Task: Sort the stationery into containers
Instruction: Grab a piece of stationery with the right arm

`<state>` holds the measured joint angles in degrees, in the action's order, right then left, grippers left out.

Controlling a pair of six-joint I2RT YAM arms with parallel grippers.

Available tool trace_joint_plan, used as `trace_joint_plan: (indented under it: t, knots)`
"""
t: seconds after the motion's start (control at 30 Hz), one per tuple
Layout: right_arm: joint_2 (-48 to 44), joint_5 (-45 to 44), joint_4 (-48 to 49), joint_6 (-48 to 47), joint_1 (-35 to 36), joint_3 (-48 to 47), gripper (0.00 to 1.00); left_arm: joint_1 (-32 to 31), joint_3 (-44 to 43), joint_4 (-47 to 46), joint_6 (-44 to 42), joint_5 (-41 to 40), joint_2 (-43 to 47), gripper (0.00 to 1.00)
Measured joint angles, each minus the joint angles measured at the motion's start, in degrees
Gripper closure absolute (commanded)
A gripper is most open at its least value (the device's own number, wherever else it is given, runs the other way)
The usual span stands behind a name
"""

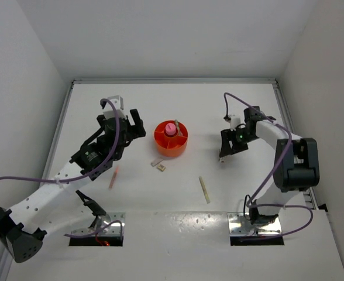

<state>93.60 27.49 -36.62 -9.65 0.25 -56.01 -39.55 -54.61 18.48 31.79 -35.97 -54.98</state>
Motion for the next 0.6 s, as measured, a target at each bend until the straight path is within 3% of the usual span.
trace_joint_plan:
  t: [0.23, 0.47, 0.6]
  knots:
    - [6.54, -0.50, 0.57, 7.02, 0.31, 0.00, 0.45, 2.51, 2.80, 1.36, 0.44, 2.62, 1.31, 0.11]
    - [6.67, -2.23, 2.34, 11.56, 1.36, -0.04, 0.31, 4.81, 3.15, 1.51, 0.44, 5.97, 2.08, 0.11]
    - [7.63, -3.10, 3.52, 12.74, 2.69, -0.04, 0.31, 5.18, 3.15, 1.53, 0.44, 6.88, 2.08, 0.11]
